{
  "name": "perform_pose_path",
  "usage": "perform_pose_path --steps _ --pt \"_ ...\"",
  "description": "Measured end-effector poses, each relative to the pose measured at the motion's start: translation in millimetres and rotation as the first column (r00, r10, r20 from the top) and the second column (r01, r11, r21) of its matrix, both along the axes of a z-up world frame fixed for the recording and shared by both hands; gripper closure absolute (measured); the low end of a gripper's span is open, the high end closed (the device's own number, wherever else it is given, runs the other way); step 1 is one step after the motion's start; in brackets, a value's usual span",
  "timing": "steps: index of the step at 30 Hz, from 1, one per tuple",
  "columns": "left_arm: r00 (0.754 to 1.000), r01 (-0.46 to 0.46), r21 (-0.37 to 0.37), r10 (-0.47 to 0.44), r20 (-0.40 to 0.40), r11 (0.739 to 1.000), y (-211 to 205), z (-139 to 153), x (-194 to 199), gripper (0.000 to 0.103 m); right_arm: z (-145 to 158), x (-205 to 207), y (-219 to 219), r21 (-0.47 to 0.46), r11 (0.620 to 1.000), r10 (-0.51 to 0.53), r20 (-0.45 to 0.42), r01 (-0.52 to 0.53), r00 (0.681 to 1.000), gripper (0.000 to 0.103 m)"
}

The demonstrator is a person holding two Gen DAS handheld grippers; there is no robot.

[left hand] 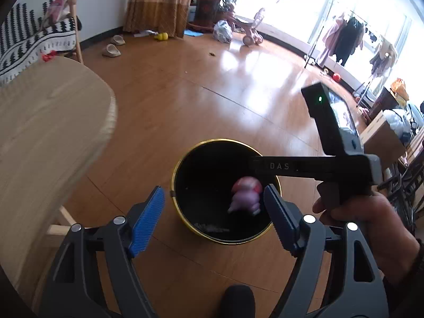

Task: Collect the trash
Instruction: 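Move the right tool back to the table and grasp the red ribbon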

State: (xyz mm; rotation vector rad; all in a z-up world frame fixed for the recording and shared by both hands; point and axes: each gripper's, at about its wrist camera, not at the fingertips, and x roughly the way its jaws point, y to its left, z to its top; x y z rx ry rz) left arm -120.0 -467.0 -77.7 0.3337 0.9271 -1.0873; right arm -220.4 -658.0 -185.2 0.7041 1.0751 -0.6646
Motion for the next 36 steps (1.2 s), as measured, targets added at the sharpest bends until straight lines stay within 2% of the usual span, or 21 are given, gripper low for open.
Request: perform_pose_path --steps 5,8,11,15,16,19,23,26,29,32,36 --pt "0.995 -0.099 -0.034 0.1 0.03 0.994 43.9 30.2 16.9 0.01 27.9 16.2 24.0 -0.048 0.998 0.052 0.035 -0.05 0.998 0.021" --pt "0.981 -0.182 -0.039 0.184 0.052 0.982 76.8 45.4 35.6 0.008 58.4 32.2 53.1 -0.111 0.986 0.133 0.084 -0.124 0.988 0.016" --pt "0.955 -0.287 -0.041 0.289 0.059 0.957 118.5 55.4 60.5 0.007 88.0 49.8 87.8 -0.166 0.966 0.222 0.134 -0.199 0.966 0.015" --pt "0.907 -0.419 -0.028 0.42 0.034 0.907 172.6 62.3 97.3 0.007 120.7 84.6 131.2 -0.234 0.932 0.32 0.181 -0.275 0.93 0.012" --pt "0.888 -0.459 -0.024 0.459 0.034 0.888 190.8 62.9 107.4 0.007 128.9 100.4 142.7 -0.245 0.924 0.343 0.195 -0.293 0.919 0.011" --pt "0.851 -0.522 -0.012 0.522 0.047 0.853 224.5 66.1 129.6 0.007 141.3 152.6 164.6 -0.244 0.906 0.397 0.214 -0.345 0.892 0.011" --pt "0.807 -0.589 -0.015 0.589 0.049 0.808 257.5 68.9 155.3 0.007 145.5 242.8 178.5 -0.274 0.878 0.445 0.171 -0.392 0.879 0.011" --pt "0.79 -0.613 -0.021 0.613 0.029 0.79 277.2 68.6 171.6 0.007 142.6 321.8 176.0 -0.315 0.854 0.467 0.113 -0.414 0.877 0.011" --pt "0.777 -0.63 -0.019 0.63 0.015 0.777 291.1 64.7 181.2 0.007 135.8 383.9 164.9 -0.336 0.846 0.463 0.079 -0.414 0.883 0.011" --pt "0.768 -0.64 -0.012 0.64 -0.01 0.768 299.1 61.3 192.8 0.007 129.9 441.8 143.9 -0.333 0.858 0.439 0.079 -0.392 0.895 0.011" --pt "0.771 -0.637 -0.001 0.637 0.006 0.771 305.1 57.2 202.1 0.007 118.7 504.4 121.5 -0.323 0.871 0.413 0.072 -0.371 0.908 0.011"
